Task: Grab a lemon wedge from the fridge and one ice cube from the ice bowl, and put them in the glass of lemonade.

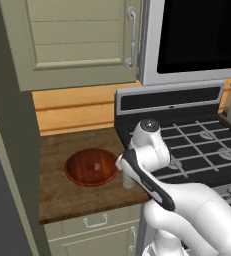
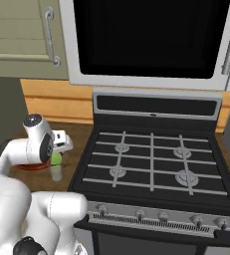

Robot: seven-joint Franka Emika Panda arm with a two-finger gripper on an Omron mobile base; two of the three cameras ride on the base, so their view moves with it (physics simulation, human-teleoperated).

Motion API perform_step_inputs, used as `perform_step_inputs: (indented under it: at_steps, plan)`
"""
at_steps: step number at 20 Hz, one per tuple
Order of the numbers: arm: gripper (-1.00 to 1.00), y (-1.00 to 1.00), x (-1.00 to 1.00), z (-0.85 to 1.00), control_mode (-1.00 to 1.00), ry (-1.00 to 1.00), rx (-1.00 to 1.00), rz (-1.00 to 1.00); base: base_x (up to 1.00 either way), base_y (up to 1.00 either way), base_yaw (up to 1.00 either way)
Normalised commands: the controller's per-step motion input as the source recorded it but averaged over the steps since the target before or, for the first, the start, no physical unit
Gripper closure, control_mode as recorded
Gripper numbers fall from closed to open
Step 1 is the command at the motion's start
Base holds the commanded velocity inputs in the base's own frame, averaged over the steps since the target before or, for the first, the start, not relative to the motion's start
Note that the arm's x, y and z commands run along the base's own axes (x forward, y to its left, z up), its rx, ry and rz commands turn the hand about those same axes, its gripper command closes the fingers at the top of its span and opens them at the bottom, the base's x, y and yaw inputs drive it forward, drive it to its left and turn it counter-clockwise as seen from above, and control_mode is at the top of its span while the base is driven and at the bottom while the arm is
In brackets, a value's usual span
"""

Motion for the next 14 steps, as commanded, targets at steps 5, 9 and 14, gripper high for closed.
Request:
perform_step_inputs:
  at_steps: [5,9,14]
  plan:
    - [-1.00,-0.15,-0.14,0.10,-1.00,-0.04,0.06,0.00,0.00,0.00,0.00]
    - [-1.00,-0.03,-0.20,0.14,-1.00,-0.04,0.04,0.00,0.00,0.00,0.00]
    - [-1.00,0.06,-0.36,0.63,-1.00,-0.17,0.04,0.00,0.00,0.00,0.00]
